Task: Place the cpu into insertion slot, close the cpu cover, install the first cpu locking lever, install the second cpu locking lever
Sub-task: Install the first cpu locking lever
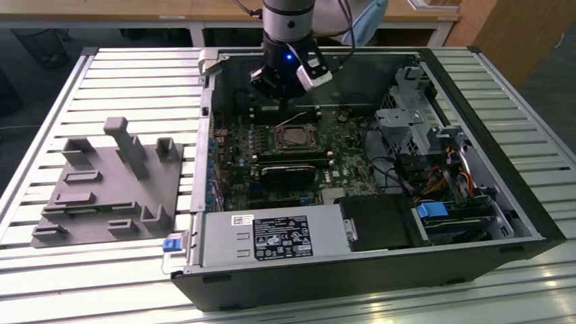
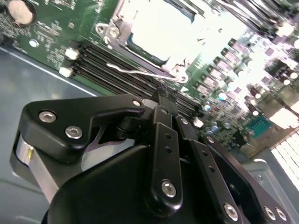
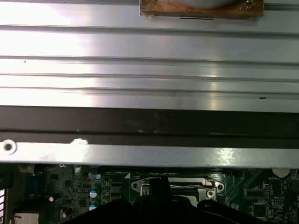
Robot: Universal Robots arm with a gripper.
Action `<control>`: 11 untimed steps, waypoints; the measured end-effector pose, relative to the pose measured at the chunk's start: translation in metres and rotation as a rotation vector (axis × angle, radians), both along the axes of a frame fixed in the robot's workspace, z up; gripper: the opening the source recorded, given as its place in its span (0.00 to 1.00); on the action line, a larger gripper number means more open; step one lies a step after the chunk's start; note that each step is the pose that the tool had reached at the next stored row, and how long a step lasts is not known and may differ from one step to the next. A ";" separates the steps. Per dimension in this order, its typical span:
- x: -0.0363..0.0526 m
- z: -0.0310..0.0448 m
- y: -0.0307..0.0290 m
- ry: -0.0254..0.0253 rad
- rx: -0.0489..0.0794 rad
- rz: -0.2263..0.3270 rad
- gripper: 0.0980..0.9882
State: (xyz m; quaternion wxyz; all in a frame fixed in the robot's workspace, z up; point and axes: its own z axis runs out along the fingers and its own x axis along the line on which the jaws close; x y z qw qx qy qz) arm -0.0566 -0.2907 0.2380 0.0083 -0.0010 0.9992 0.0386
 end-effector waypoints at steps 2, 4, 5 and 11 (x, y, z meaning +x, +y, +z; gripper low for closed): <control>0.0017 -0.0007 0.0000 0.0000 0.000 0.000 0.01; 0.0025 -0.0013 0.0000 -0.0001 0.000 0.000 0.01; 0.0028 -0.0017 0.0000 -0.0001 0.000 0.000 0.01; 0.0037 -0.0035 0.0000 0.0000 0.000 0.000 0.01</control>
